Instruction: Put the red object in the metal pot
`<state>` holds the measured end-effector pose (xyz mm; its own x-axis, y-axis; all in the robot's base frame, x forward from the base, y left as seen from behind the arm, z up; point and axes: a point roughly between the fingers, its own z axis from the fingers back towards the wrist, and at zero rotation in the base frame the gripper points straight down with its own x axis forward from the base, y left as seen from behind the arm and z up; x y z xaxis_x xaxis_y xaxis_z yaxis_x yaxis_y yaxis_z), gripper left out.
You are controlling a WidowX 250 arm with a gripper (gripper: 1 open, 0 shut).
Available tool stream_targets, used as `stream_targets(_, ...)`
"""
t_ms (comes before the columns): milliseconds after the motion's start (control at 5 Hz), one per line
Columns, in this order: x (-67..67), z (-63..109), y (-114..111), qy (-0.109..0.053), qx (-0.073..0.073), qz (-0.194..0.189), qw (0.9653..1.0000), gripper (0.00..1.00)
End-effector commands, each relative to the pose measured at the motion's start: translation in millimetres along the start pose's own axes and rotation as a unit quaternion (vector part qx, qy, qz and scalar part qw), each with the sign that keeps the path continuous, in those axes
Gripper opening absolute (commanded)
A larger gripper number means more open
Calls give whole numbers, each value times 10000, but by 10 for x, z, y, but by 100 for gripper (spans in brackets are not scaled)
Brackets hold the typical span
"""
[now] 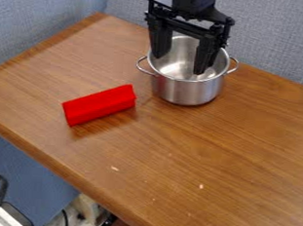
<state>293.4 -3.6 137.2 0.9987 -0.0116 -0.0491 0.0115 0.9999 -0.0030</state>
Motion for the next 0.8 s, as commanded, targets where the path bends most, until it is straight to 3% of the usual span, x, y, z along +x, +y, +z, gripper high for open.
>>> stream_targets(0, -24, -75, 3, 99, 17, -57, 9999, 100)
stream_targets(200, -261, -211, 117, 312, 168, -545, 9979, 100)
stream_targets(400, -337, -272, 359, 232, 418, -1069, 9931, 100)
stream_targets(600, -396, -358, 632, 53, 640, -1439, 9875, 100)
